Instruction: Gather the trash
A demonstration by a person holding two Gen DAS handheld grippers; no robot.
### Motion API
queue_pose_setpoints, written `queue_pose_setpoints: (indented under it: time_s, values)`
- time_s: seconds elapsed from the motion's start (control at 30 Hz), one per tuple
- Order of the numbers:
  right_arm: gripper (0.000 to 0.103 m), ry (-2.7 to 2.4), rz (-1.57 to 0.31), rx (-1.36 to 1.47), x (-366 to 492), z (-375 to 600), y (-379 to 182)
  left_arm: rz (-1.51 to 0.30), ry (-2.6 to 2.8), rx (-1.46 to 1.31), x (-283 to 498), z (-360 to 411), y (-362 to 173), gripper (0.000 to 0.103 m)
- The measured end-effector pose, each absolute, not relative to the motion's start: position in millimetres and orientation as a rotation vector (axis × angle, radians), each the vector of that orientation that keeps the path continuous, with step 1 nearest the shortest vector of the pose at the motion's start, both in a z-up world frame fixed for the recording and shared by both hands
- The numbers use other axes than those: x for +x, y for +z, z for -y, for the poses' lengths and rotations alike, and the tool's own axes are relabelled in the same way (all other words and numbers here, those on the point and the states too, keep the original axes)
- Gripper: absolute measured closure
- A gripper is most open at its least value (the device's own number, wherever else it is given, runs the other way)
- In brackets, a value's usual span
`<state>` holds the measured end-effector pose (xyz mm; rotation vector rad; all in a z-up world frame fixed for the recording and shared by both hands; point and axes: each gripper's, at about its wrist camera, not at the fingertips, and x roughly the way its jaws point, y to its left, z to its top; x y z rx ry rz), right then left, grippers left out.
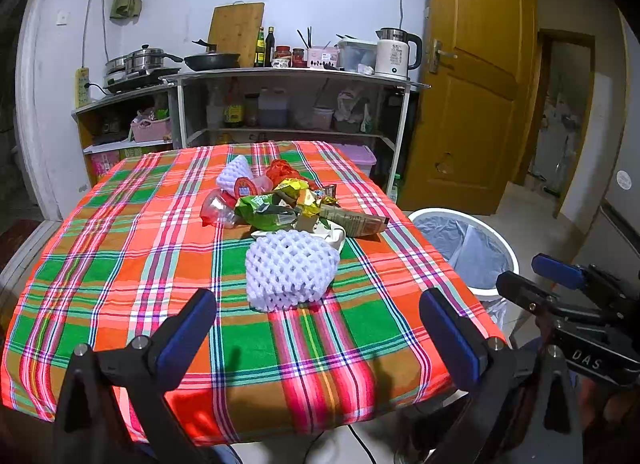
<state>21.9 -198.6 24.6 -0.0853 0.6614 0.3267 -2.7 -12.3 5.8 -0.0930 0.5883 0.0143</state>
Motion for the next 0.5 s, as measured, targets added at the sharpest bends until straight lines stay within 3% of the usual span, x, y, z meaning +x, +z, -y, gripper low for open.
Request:
queue_pose_setpoints:
  time_s: [0.5]
  values:
    - [0.036, 0.326, -0.663, -0.085, 21.0, 198.4, 24.3, -0.587, 0.014, -0.094, -3.6, 11.3, 3.3, 0.0]
